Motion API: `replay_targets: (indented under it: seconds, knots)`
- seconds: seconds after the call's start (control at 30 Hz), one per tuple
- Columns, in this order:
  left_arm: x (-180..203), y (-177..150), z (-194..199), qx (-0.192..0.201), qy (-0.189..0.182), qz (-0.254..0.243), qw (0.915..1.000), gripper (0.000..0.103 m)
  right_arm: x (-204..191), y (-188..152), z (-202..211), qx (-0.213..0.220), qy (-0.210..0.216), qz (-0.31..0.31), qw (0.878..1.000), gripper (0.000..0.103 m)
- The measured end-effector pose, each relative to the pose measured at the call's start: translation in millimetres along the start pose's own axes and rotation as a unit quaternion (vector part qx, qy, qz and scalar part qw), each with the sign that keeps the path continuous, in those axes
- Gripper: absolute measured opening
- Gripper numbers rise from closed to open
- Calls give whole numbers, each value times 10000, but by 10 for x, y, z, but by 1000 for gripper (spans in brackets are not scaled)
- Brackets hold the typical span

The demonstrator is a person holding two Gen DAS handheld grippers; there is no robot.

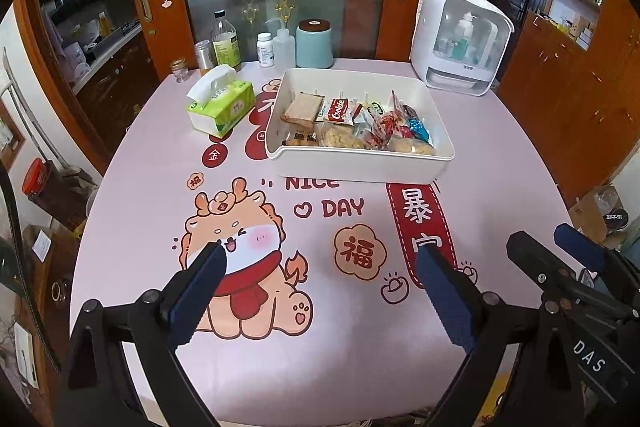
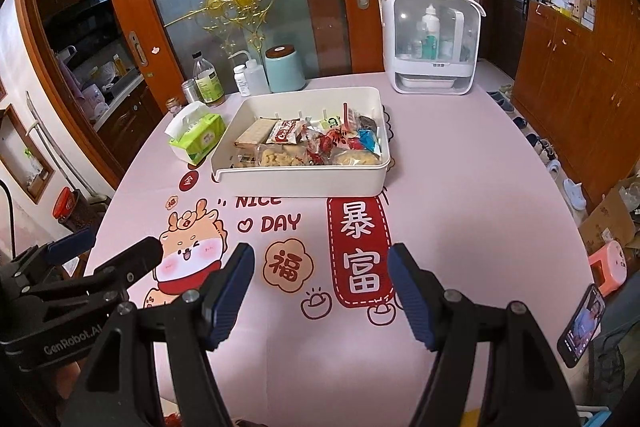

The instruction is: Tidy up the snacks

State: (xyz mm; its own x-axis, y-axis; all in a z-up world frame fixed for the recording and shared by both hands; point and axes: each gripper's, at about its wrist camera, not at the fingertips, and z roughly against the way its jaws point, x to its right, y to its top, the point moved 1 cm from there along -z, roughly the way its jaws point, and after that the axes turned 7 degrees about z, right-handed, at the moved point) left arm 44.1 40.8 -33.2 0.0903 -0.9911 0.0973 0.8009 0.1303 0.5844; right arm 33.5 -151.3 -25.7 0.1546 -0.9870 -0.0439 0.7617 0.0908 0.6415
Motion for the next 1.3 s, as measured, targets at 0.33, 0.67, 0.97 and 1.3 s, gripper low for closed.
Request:
replay_targets:
  seconds: [0.33, 0.67, 0.97, 1.3]
  knots:
    - [18, 4, -42, -47, -28, 16, 10000, 95, 45, 22, -19, -6, -37, 26, 10000, 70]
    - [25, 5, -95, -107, 20, 25, 9999, 95, 38, 24, -22, 0, -18, 24, 10000, 70]
    - [26, 13, -127, -151, 48, 26, 9999, 95, 79, 58, -63, -8, 6, 56, 10000, 70]
    - [29, 20, -138, -162, 67, 14, 9998, 95, 65, 69, -79, -12, 7, 50, 10000, 70]
